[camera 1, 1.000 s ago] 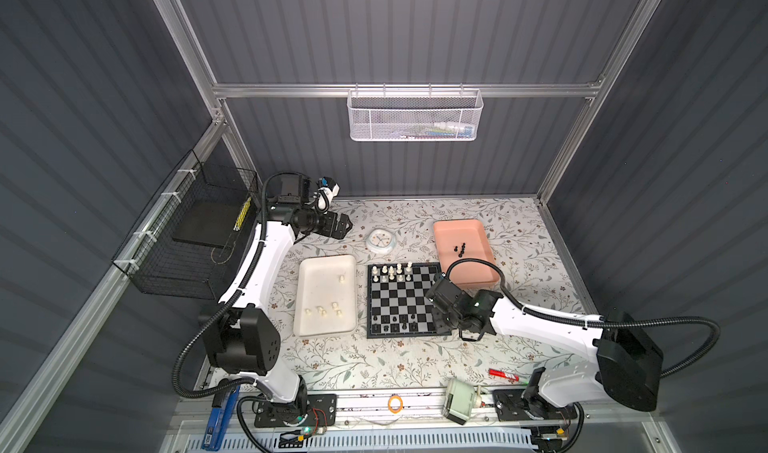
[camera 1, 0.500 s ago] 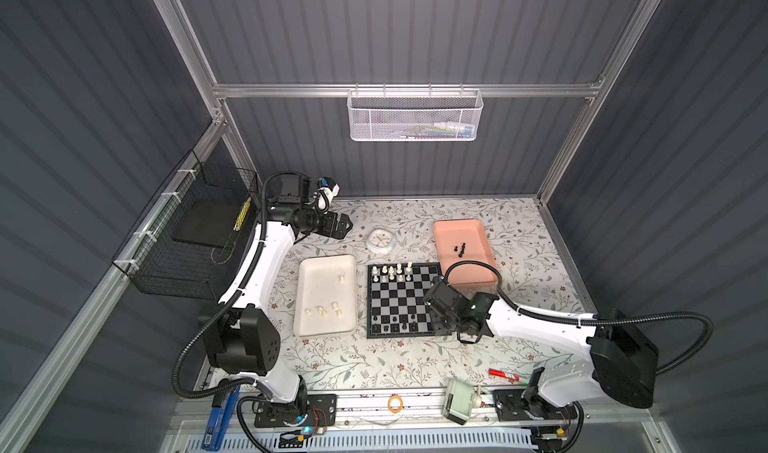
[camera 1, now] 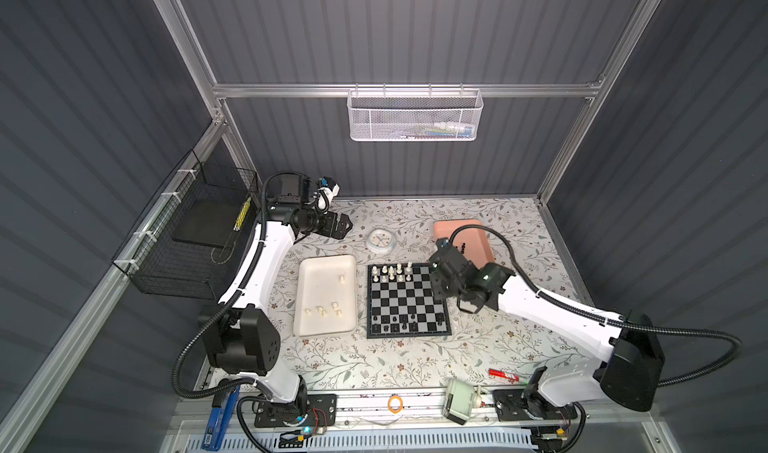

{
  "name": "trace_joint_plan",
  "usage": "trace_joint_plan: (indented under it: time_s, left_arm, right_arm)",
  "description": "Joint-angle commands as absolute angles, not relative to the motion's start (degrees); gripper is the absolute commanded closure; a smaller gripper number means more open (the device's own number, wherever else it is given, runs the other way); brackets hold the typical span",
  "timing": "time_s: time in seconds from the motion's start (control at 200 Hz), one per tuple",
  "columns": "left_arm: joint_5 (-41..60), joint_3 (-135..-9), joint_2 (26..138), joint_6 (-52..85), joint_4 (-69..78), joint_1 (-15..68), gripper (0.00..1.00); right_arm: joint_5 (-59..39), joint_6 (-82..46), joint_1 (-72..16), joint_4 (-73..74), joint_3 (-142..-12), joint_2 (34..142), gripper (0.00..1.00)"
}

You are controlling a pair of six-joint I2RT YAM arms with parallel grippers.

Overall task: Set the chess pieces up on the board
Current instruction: 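Move the empty right gripper back over the pink tray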

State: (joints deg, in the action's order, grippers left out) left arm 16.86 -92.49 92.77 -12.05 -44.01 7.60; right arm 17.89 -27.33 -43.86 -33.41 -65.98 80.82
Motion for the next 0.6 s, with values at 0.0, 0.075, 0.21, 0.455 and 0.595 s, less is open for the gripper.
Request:
trace_joint_plan:
  time_s: [0.0,0.075,0.21,0.455,0.595]
  left_arm:
    - [16.43,-94.59,90.85,-14.34,-45.98,8.09,0.00]
    - [15.79,-94.57,90.66,-15.48,-46.54,8.09,0.00]
    - [15.65,-93.65,90.24,-16.69,-46.93,8.17,0.01]
    - [16.69,-91.65,90.09,-16.96,-46.88,8.60,0.00]
    - [17.05,-91.30,90.52,-16.79,-46.75,8.79,0.00]
  right_arm:
    - [14.60,-23.03,-36.89,-33.45,-68.73,80.16,0.62]
    - [12.05,-21.73,-32.45,-32.01,-70.52,81.16,0.61]
    - [9.56,-20.05,-26.93,-30.93,-73.51,84.72,0.61]
    - [5.82,-20.40,-20.77,-30.54,-76.88,91.83,0.61]
    - [5.89,-19.66,-18.80,-28.71,-77.08,95.07,0.67]
